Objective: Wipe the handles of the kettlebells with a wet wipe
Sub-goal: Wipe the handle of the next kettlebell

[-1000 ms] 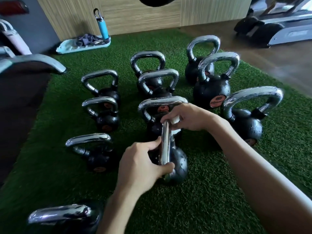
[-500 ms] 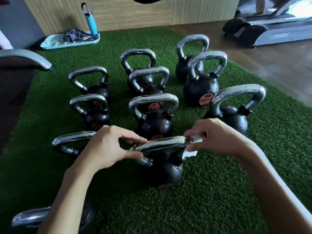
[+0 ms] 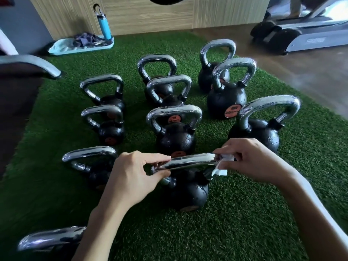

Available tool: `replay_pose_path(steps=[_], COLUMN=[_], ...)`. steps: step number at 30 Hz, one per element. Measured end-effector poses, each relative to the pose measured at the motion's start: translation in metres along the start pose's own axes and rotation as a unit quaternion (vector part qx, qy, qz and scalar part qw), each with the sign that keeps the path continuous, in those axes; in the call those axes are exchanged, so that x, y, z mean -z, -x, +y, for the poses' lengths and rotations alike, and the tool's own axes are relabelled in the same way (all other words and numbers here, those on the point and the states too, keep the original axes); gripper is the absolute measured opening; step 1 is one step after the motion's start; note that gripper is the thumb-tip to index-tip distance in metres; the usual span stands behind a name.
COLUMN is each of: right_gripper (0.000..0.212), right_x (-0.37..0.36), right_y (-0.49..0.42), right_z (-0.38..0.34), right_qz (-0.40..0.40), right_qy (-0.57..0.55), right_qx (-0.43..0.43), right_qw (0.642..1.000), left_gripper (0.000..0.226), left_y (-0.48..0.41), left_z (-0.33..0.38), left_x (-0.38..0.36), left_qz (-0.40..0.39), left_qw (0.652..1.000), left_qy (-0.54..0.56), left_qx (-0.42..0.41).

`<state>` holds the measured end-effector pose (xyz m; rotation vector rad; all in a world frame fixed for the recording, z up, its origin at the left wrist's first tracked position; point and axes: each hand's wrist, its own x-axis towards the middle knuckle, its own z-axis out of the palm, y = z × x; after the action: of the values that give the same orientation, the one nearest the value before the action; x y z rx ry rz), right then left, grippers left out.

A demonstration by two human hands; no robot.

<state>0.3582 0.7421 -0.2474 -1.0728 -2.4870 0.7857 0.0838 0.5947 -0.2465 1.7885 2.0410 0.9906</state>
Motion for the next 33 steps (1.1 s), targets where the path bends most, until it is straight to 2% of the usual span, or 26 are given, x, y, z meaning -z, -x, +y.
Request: replay_pose_path(steps=[3, 6, 9, 13, 15, 17, 20, 23, 26, 31, 33], right_gripper=[0.035, 0.037, 0.046, 0.037, 0.029, 0.026, 0.022, 0.025, 0.033, 0.037, 0.035], right_x=[0.002, 0.012, 0.023, 0.021, 0.015, 0.006, -0.005, -0.006, 0.001, 0.021, 0.027], right_y=[-0.002, -0.004, -0.019, -0.077, -0.112, -0.144, -0.172, -0.179, -0.184, -0.205, -0.215], right_z=[0.001, 0.002, -0.008, -0.036, -0.051, -0.060, -0.063, -0.059, -0.056, -0.069, -0.074], right_qz=[-0.012, -0.021, 0.059, 0.191, 0.212, 0.208, 0.168, 0.096, 0.019, -0.143, -0.175], right_qy=[-0.021, -0.028, -0.065, -0.055, -0.062, -0.022, 0.061, 0.143, 0.161, 0.240, 0.243], right_qx=[-0.006, -0.019, -0.042, -0.039, -0.027, 0.005, 0.038, 0.053, 0.084, 0.122, 0.119], right_qw=[1.000, 0.999, 0.995, 0.979, 0.975, 0.978, 0.983, 0.984, 0.983, 0.953, 0.947], left_gripper=[0.033, 0.032, 0.034, 0.030, 0.033, 0.037, 0.022, 0.021, 0.021, 0.019, 0.020], left_y=[-0.003, -0.019, -0.055, -0.121, -0.149, -0.168, -0.179, -0.181, -0.181, -0.182, -0.183], left_z=[0.000, -0.010, -0.015, -0.022, -0.024, -0.026, -0.031, -0.038, -0.043, -0.048, -0.050], left_x=[0.003, 0.013, 0.021, 0.022, 0.024, 0.023, 0.016, 0.008, 0.007, 0.003, 0.003], left_qz=[-0.018, -0.057, 0.010, 0.044, 0.009, -0.032, -0.035, -0.016, -0.011, -0.011, -0.017], left_qw=[0.999, 0.993, 0.989, 0.999, 0.996, 0.993, 0.994, 0.995, 0.996, 0.997, 0.997], left_qy=[0.013, 0.105, 0.147, -0.022, -0.086, -0.113, -0.102, -0.096, -0.083, -0.058, -0.051], left_qx=[0.022, 0.007, -0.006, -0.005, -0.015, -0.005, 0.014, 0.013, 0.028, 0.046, 0.058])
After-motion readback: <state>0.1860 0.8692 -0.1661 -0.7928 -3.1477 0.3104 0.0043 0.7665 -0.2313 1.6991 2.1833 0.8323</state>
